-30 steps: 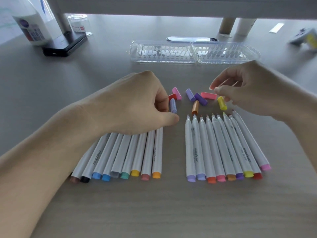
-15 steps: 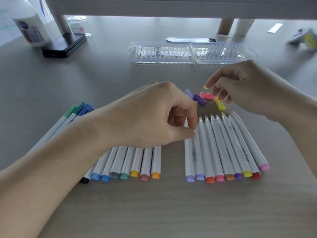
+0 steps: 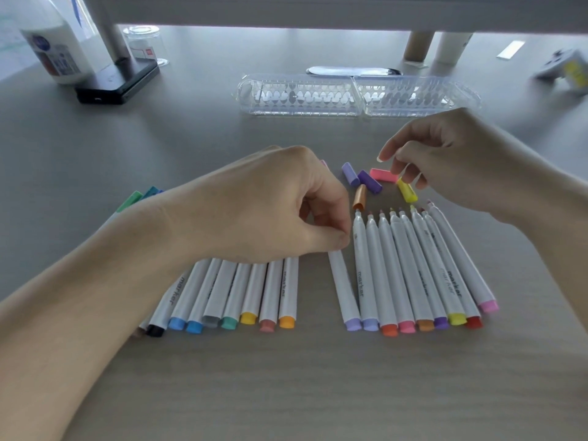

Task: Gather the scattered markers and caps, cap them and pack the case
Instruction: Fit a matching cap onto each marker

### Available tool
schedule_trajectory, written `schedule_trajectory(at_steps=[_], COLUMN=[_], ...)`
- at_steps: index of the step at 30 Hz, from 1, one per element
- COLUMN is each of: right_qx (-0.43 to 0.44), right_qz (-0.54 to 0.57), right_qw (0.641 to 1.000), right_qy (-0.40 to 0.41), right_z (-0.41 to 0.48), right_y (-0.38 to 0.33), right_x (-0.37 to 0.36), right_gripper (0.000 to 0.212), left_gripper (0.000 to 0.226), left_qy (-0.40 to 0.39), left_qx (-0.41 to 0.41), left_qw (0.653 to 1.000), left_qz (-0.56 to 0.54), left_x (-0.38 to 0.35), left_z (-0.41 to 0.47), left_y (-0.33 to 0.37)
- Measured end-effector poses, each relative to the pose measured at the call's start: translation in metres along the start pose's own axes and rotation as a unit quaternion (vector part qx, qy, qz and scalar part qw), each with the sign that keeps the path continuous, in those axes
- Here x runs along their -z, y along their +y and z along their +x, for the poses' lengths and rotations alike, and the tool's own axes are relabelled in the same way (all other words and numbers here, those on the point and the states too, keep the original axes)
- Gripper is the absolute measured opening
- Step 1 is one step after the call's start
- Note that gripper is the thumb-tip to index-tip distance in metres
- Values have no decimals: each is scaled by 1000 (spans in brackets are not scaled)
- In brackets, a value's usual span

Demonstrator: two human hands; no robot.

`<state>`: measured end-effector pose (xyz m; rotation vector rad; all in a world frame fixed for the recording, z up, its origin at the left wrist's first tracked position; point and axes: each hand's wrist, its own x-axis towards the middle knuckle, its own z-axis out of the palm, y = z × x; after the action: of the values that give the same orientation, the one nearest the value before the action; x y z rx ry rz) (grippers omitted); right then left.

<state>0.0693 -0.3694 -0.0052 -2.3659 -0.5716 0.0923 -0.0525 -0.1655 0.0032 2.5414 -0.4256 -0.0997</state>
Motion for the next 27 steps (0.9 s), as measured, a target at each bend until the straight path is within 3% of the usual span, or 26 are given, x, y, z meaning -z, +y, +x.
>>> schedule_trajectory(at_steps=[11, 17, 21, 27], right_qx=[6, 7, 11, 12], right_qz=[3, 5, 3, 3], right_qw=[1000, 1000, 1000, 1000], right_qy=[3, 13, 12, 15], right_z=[0, 0, -1, 0], right_y=[0, -1, -2, -1], right_x=[-1, -1, -1, -1], right_gripper=[31, 31, 31, 30], left_gripper=[7, 32, 47, 44], left_qy=[13, 107, 98, 100], left_qx=[3, 30, 69, 101], left_qw=[1000, 993, 984, 979], left_qz=[23, 46, 131, 144], left_x=[1, -3, -10, -13], left_z=[-1, 0, 3, 4], left_y=[-1, -1, -2, -6])
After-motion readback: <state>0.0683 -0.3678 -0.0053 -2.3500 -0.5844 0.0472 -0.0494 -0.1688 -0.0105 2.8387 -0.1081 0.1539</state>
